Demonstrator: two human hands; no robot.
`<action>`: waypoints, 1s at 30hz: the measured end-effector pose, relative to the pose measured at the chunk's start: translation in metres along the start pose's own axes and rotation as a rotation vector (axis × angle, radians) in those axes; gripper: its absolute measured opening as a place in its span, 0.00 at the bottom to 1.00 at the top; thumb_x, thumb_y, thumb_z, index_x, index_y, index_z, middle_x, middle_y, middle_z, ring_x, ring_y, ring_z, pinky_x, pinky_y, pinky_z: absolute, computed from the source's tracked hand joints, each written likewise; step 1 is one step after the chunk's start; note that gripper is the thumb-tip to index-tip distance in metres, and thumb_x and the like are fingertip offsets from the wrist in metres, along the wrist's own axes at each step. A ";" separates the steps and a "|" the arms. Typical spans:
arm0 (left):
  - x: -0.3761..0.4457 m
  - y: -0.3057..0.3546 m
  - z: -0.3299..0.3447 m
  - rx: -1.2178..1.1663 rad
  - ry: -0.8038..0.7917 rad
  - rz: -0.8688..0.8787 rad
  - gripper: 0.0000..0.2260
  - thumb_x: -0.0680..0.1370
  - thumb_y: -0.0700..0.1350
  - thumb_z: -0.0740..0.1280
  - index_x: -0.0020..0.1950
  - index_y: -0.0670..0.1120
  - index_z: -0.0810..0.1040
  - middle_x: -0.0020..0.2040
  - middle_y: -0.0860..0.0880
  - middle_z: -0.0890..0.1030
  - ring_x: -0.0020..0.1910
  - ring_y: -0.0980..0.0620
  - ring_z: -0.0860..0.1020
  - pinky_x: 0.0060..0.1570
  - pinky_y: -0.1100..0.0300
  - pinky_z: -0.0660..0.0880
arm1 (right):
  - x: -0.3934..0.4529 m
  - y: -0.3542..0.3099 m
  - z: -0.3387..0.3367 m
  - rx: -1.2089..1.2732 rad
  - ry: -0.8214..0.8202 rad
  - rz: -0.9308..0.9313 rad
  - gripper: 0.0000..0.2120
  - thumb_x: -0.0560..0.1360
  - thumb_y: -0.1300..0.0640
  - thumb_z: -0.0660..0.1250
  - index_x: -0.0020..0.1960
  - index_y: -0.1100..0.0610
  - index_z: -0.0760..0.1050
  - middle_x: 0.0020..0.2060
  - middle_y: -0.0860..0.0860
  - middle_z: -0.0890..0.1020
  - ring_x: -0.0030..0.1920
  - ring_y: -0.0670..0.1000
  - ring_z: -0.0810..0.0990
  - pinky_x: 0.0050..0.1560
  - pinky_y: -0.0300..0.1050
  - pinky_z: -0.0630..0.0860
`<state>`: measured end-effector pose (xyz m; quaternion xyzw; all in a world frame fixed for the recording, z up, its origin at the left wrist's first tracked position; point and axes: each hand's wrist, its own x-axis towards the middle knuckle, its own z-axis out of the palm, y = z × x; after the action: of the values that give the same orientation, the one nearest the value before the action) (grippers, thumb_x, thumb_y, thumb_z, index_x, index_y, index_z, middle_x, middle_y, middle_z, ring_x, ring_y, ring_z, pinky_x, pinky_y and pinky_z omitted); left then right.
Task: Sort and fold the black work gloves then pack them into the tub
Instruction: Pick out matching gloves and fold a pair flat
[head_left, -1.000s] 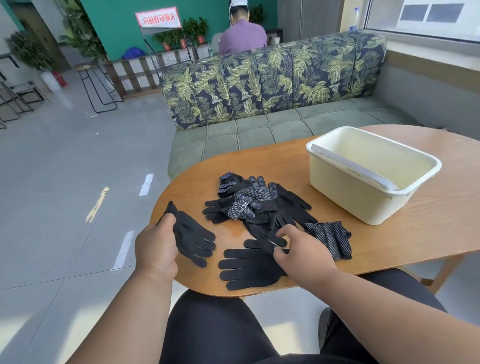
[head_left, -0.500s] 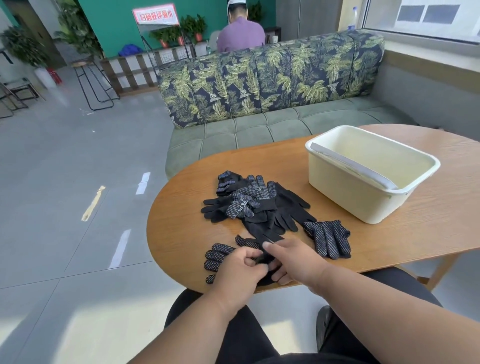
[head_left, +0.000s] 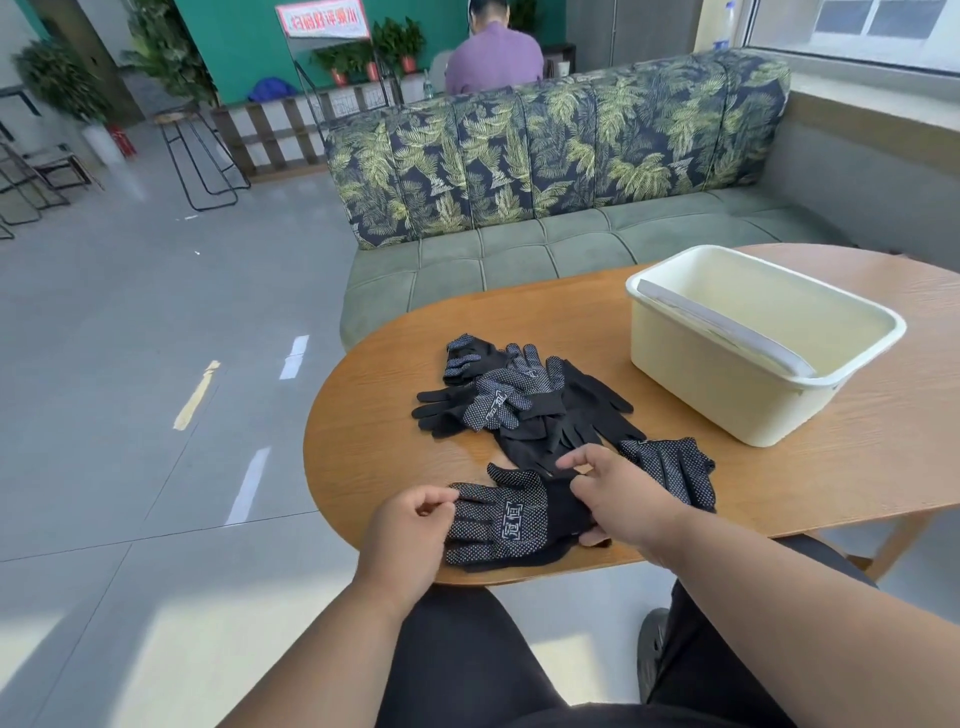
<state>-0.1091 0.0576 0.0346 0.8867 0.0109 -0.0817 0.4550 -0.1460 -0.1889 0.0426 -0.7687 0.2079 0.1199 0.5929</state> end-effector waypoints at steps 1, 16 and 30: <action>0.001 -0.005 -0.001 0.007 0.008 -0.004 0.08 0.81 0.44 0.70 0.51 0.56 0.86 0.48 0.59 0.85 0.50 0.62 0.81 0.47 0.69 0.73 | 0.001 0.001 -0.001 -0.008 0.004 0.004 0.12 0.83 0.61 0.57 0.60 0.49 0.75 0.48 0.56 0.85 0.42 0.58 0.87 0.40 0.52 0.86; 0.003 -0.022 0.000 0.053 0.058 -0.029 0.04 0.77 0.47 0.75 0.42 0.52 0.85 0.42 0.54 0.86 0.44 0.55 0.82 0.42 0.61 0.76 | 0.006 0.016 -0.004 -0.451 0.147 -0.088 0.14 0.83 0.59 0.61 0.65 0.44 0.71 0.35 0.50 0.80 0.30 0.48 0.77 0.22 0.35 0.67; 0.005 -0.026 0.001 0.187 -0.012 0.011 0.08 0.75 0.51 0.76 0.42 0.51 0.80 0.39 0.53 0.83 0.38 0.56 0.78 0.38 0.60 0.74 | 0.008 0.021 -0.005 -0.532 0.178 -0.140 0.13 0.82 0.58 0.62 0.65 0.46 0.72 0.30 0.47 0.78 0.28 0.47 0.74 0.21 0.34 0.63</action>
<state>-0.1070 0.0717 0.0119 0.9248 -0.0045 -0.0850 0.3708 -0.1493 -0.1998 0.0222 -0.9171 0.1667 0.0612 0.3568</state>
